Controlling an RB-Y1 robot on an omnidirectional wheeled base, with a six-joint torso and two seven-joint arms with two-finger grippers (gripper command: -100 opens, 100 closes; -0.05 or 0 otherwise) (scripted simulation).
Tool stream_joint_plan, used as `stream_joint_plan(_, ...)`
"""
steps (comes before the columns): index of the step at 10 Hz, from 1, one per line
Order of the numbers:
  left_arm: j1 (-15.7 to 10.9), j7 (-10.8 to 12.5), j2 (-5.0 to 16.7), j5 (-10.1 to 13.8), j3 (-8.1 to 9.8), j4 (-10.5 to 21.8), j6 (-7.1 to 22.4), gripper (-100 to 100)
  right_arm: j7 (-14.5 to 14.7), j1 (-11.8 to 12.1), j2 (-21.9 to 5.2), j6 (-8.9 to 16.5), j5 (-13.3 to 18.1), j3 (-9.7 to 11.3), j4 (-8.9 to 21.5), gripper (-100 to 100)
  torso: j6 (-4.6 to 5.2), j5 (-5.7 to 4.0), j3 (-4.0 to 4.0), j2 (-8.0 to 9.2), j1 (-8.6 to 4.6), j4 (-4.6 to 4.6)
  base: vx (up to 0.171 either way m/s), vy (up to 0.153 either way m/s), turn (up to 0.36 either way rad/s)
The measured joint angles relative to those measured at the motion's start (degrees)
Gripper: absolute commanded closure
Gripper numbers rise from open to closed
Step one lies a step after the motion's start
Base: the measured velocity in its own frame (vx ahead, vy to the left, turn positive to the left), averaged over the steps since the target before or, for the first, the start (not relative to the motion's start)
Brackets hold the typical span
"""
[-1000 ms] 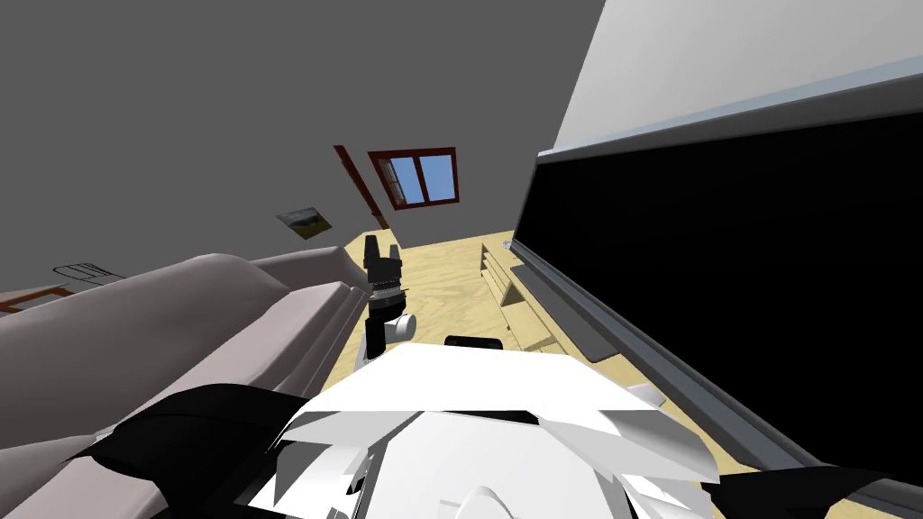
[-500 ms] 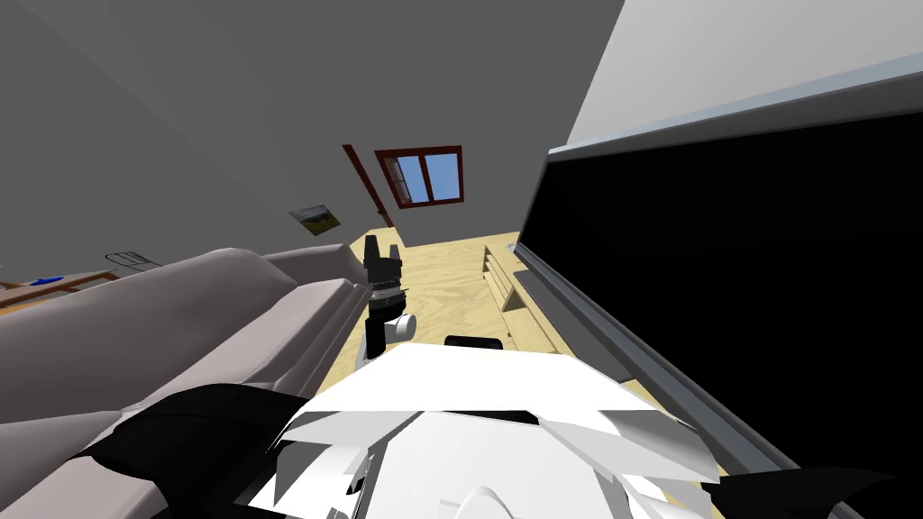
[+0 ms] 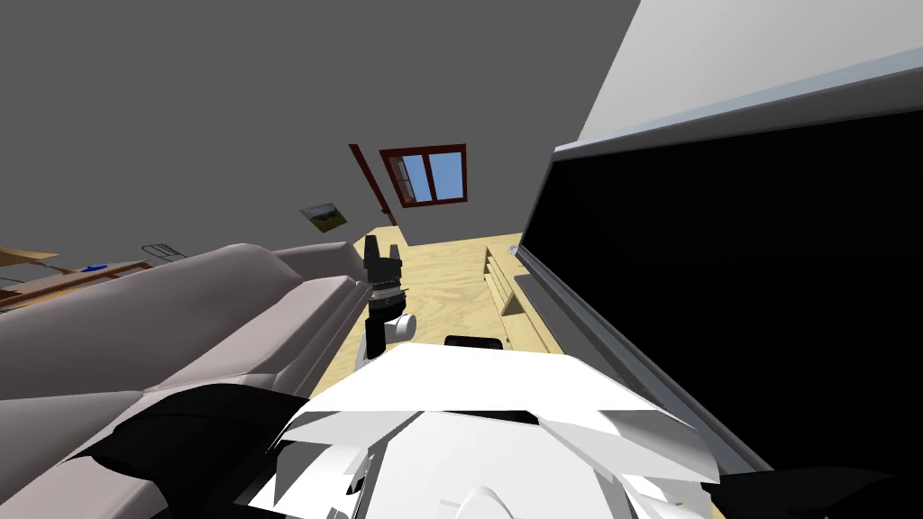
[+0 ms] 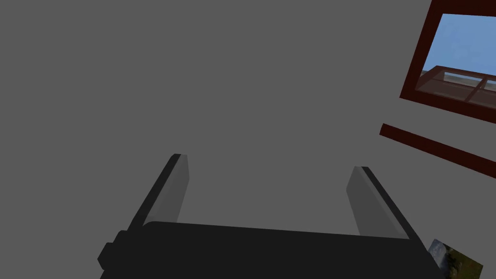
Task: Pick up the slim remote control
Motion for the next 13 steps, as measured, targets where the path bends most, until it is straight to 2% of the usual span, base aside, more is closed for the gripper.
stream_joint_plan(1,0.00,0.00,0.00,0.00,0.00,0.00,0.00,0,1.03,0.04,0.31,-0.44,0.60,-0.47,1.58,-100,0.03,0.02,0.04,0.08,0.13,0.01,0.043,-0.059,0.073)
stream_joint_plan(2,0.00,0.00,0.00,0.00,0.00,0.00,0.00,0,1.88,-0.88,0.32,-0.60,1.65,0.14,3.80,-100,0.00,0.03,0.05,0.08,0.13,0.02,0.054,-0.111,0.122)
stream_joint_plan(3,0.00,0.00,0.00,0.00,0.00,0.00,0.00,0,1.71,-1.35,-1.65,0.69,2.80,1.83,4.05,-100,-0.01,0.02,0.02,0.04,-0.03,0.00,0.031,-0.099,0.037)
stream_joint_plan(4,0.00,0.00,0.00,0.00,0.00,0.00,0.00,0,2.49,-0.80,-1.73,0.43,3.20,0.79,4.98,-100,0.03,0.00,0.06,0.10,0.02,0.02,0.032,-0.077,0.035)
stream_joint_plan(7,0.00,0.00,0.00,0.00,0.00,0.00,0.00,0,5.12,-1.88,-2.46,-0.72,5.51,0.47,9.44,-100,0.01,-0.02,0.05,0.09,-0.09,0.02,0.038,-0.120,0.073)
stream_joint_plan(9,0.00,0.00,0.00,0.00,0.00,0.00,0.00,0,6.73,-2.85,-1.94,-1.27,6.76,0.15,12.21,-100,0.03,-0.02,0.07,0.13,-0.01,0.03,0.016,-0.072,0.031)
stream_joint_plan(10,0.00,0.00,0.00,0.00,0.00,0.00,0.00,0,6.94,-2.89,-1.90,-1.34,6.83,0.12,12.37,0,0.04,0.03,0.10,0.18,0.20,0.04,0.002,-0.009,0.001)
stream_joint_plan(11,0.00,0.00,-0.01,0.00,-0.01,0.00,0.00,0,6.92,-2.89,-1.91,-1.33,6.82,0.12,12.35,-100,0.04,0.07,0.12,0.21,0.35,0.05,-0.007,-0.014,0.076)
stream_joint_plan(13,-0.01,0.00,-0.01,0.00,-0.01,0.00,0.00,0,7.27,-4.40,0.61,-1.44,7.05,0.76,14.90,-100,0.03,0.06,0.18,0.31,0.34,0.07,-0.025,-0.027,0.111)
